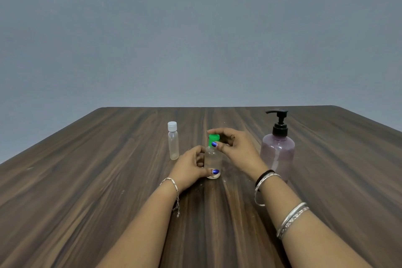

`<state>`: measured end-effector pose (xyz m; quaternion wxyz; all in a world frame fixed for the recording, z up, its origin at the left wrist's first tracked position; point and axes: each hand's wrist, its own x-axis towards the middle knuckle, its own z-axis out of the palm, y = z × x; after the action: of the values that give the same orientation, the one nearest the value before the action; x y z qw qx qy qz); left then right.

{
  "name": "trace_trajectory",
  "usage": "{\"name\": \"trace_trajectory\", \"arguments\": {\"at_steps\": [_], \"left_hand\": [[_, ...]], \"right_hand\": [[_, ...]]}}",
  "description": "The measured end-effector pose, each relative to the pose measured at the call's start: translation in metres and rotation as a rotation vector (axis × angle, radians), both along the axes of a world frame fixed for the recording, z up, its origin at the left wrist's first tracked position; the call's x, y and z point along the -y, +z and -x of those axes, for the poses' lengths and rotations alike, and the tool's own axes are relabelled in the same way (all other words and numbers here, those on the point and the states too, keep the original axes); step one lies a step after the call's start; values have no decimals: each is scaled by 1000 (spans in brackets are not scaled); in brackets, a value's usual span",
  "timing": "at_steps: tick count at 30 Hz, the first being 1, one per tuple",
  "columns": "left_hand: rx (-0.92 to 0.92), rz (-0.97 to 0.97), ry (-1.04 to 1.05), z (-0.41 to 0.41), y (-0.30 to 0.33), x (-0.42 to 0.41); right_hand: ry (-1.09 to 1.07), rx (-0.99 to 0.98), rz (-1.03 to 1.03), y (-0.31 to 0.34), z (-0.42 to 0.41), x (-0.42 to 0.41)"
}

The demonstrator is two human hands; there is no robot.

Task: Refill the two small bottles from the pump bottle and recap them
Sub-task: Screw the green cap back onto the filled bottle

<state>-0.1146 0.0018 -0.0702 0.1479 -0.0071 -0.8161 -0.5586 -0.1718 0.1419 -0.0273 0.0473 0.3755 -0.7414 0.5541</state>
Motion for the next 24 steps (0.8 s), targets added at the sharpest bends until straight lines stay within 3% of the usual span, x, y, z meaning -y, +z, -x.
{"name": "trace_trajectory", "arguments": {"at_steps": [4, 10, 17, 24], "left_hand": [[2, -5, -15, -2, 0, 0], [-19, 60, 1, 1, -2, 0], [22, 6, -12, 2, -3, -1], [18, 26, -12, 2, -2, 0]], "right_hand": [[22, -1, -33, 1, 1, -2], [-196, -106, -40, -4, -4, 10], [93, 25, 27, 3, 0, -2], [-80, -30, 48, -1, -3, 4]]}}
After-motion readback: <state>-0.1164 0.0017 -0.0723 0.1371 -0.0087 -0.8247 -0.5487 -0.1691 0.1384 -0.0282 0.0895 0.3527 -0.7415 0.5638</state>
